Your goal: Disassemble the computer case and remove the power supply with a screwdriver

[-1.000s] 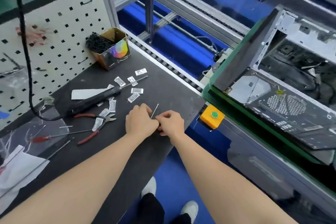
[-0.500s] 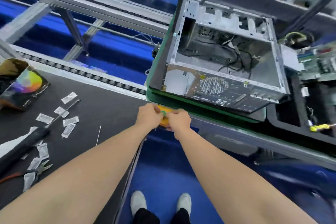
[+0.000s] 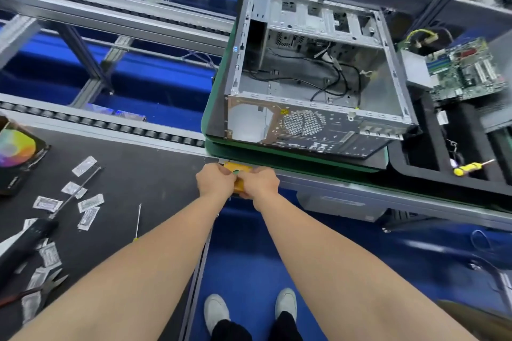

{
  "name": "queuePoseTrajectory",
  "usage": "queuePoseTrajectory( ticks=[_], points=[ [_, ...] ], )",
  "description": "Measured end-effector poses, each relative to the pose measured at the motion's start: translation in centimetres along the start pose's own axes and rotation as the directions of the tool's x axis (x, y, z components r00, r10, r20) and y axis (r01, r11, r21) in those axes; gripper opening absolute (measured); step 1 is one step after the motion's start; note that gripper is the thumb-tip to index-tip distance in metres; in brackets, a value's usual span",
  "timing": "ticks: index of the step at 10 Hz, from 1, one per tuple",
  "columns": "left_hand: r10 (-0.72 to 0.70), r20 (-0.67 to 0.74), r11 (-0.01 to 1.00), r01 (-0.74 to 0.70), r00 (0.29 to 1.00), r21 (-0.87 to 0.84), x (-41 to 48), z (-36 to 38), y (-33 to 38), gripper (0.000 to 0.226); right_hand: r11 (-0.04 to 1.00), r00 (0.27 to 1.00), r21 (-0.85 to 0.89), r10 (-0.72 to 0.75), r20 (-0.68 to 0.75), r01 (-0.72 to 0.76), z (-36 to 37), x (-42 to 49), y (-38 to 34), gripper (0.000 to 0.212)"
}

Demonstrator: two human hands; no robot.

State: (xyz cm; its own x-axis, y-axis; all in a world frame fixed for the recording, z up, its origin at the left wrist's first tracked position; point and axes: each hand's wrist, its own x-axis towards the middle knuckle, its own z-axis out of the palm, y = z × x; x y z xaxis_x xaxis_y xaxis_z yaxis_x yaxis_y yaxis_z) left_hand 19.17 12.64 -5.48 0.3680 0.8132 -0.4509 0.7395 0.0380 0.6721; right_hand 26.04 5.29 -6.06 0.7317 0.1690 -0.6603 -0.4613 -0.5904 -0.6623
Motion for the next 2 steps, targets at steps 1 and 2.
queuePoseTrajectory(
  ticks=[1,2],
  points=[
    [0.036,-0.004,0.999,-0.036,0.999,-0.001,-0.9,0.3,-0.3,0.009,0.966,0.985,-0.196,-0.169,0.021,0.170,-0.7,-0.7,0.6,0.015],
    [0.087,-0.014,0.996,-0.088,0.996,-0.026,-2.4,0.8,-1.0,0.013,0.870,0.930,-0.329,-0.351,0.107,0.366,-1.2,-2.3,2.3,0.013]
  ],
)
